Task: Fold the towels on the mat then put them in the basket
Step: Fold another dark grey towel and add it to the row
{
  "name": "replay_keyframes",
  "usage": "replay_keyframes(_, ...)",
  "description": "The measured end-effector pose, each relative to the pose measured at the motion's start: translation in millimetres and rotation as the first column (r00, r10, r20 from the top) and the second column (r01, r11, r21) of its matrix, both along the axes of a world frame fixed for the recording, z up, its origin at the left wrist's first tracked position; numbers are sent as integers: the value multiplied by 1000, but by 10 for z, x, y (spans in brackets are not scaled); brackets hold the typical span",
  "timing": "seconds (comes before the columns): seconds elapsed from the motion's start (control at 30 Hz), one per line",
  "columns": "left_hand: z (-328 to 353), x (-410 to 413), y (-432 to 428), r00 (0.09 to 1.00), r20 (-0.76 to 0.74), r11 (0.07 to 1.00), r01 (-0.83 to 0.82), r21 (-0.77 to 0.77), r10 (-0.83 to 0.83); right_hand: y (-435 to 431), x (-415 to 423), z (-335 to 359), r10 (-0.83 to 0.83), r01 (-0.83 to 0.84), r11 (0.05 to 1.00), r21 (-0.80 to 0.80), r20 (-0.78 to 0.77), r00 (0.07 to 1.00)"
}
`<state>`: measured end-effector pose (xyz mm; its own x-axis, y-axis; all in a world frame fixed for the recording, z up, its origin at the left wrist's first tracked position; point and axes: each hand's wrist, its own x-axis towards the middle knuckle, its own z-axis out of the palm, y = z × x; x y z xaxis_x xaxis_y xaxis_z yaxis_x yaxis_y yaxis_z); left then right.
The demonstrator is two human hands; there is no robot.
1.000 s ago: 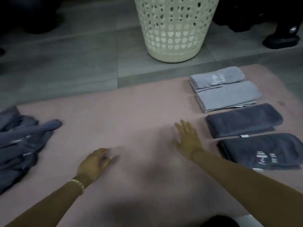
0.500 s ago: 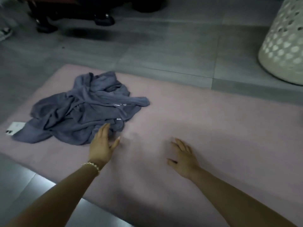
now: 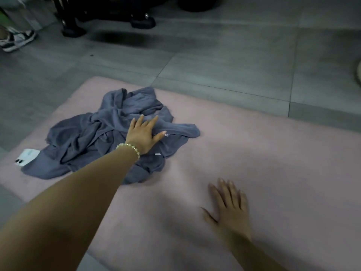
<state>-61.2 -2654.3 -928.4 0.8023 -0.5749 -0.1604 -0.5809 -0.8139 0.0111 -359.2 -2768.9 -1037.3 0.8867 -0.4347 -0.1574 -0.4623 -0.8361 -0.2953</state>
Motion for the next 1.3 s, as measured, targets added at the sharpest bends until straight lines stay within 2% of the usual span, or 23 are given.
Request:
replay_keyframes(0.07,-80,44,-88,1000,20,998,-16,56,15,-5,10,-30,-5,5,1000,1,23,1000)
replay_keyframes(0.17,-149,9,-74,992,104,980,50,191,-71,2,1,-65,11,-8,999,-43,55,998)
replay_keyframes(0.23,-152,-29,-51,987,105,963,93,254,-123,7,1,-60,11,-9,999,-40,56,998)
replay_keyframes(0.27,-153,-55,-31,986,98,970,111,215,-134,12,3,-62,13,-13,1000,-14,33,999)
replay_keyframes(0.33,-111,-149,11,987,75,990,143,-15,-142,15,-5,8,27,-26,999,34,-24,999)
replay_keyframes(0.4,80,-304,57,990,-66,953,101,-287,-124,-50,7,179,63,-51,987,155,-72,995)
replay_keyframes(0.43,219,-397,66,976,-175,924,55,-377,-130,-112,23,279,23,-16,957,290,-22,999)
replay_keyframes(0.47,391,-513,51,953,-255,902,39,-429,-162,-196,32,457,-84,88,850,520,-31,996)
replay_keyframes(0.5,590,-651,13,930,-299,878,50,-476,-216,-298,49,643,-209,191,657,730,-67,976)
replay_keyframes(0.53,791,-793,-49,903,-324,841,69,-536,-281,-389,52,899,-297,253,469,846,-119,947)
replay_keyframes(0.57,966,-924,-137,875,-345,790,67,-610,-340,-487,36,1184,-335,267,326,907,-153,930)
replay_keyframes(0.6,1126,-1044,-239,843,-365,734,51,-677,-395,-561,-9,1482,-335,245,226,943,-161,929)
replay_keyframes(0.63,1301,-1172,-360,823,-364,684,40,-728,-436,-617,-52,1792,-343,186,145,972,-127,931)
replay_keyframes(0.67,1471,-1301,-491,814,-358,645,26,-764,-457,-674,-104,2092,-344,109,121,987,-62,937)
replay_keyframes(0.7,1671,-1462,-625,810,-363,620,1,-785,-460,-696,-155,2418,-356,31,116,993,12,934)
replay_keyframes(0.77,2060,-1759,-858,802,-380,555,-74,-829,-461,-715,-279,3062,-372,-97,166,981,153,915)
replay_keyframes(0.83,2474,-2045,-1059,785,-414,494,-160,-855,-461,-722,-457,3615,-408,-142,287,947,255,876)
replay_keyframes(1.0,3486,-2670,-1309,663,-541,394,-377,-838,-518,-895,-1043,4579,-553,-17,575,818,404,728)
replay_keyframes(1.17,4194,-2929,-1299,607,-647,414,-498,-762,-461,-1116,-1842,5427,-602,-11,598,801,458,655)
replay_keyframes(1.3,4577,-2999,-1203,595,-650,411,-504,-760,-472,-1296,-2413,5882,-666,-3,539,843,428,611)
